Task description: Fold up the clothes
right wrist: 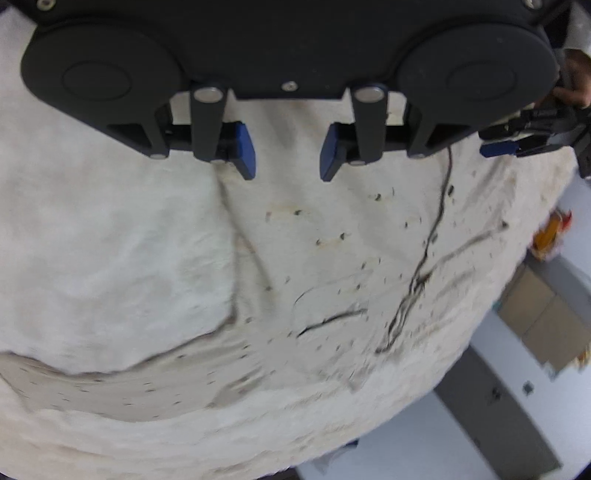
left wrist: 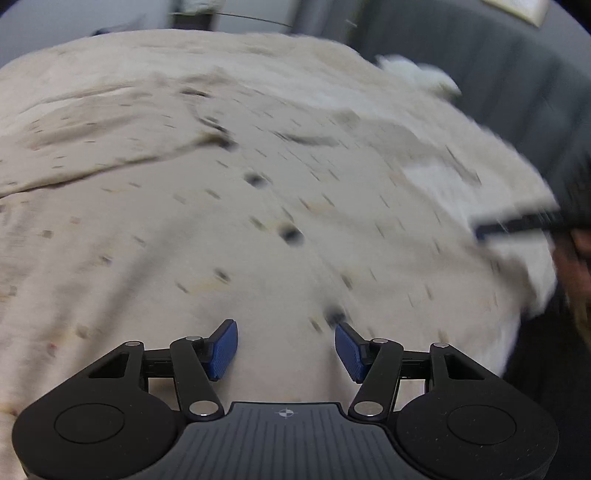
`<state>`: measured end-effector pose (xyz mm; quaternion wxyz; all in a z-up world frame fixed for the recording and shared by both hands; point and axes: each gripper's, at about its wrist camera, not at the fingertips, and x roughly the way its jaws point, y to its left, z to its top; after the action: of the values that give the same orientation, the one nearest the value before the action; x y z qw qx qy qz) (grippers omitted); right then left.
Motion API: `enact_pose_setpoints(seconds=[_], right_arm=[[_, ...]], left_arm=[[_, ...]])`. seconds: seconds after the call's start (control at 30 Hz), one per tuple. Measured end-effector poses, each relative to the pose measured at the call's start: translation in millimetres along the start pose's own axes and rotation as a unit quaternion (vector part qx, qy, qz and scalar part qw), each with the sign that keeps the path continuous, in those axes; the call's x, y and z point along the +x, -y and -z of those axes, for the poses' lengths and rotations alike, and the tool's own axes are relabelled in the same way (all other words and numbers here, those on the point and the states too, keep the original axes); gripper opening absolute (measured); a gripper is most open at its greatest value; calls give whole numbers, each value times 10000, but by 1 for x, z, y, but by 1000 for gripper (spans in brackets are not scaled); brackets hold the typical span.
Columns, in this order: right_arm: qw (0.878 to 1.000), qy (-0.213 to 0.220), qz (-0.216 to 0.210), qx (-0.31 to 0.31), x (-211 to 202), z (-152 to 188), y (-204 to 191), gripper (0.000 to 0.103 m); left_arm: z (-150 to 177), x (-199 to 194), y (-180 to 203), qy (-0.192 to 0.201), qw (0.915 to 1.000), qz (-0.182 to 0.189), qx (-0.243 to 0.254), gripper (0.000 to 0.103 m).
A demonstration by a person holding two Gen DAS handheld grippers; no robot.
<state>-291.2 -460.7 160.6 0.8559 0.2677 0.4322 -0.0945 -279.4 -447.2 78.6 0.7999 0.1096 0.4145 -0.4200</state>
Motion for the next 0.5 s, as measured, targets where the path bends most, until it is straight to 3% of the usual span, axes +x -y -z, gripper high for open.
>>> enact_pose_setpoints(seconds=[0.1, 0.23, 0.3, 0.43, 0.5], right_arm=[[9986, -491, 83, -177, 9, 15, 3, 37], [9989, -333, -234, -229, -13, 11, 14, 39], [9991, 71, -379, 198, -27, -10, 37, 43], [9889, 1038, -79, 1056, -42, -55, 99, 45], [9628, 1718, 459, 2037, -45, -75, 147, 47]], left_arm=[[19, -1, 27, -200, 9937, -148, 1095, 53], [12, -21, 24, -85, 9934, -43, 1141, 53], [1, -30, 18, 140, 9963, 79, 848, 54], [-24, -32, 3, 694, 9970, 319, 106, 56], [-31, -23, 3, 916, 9954, 261, -78, 56]])
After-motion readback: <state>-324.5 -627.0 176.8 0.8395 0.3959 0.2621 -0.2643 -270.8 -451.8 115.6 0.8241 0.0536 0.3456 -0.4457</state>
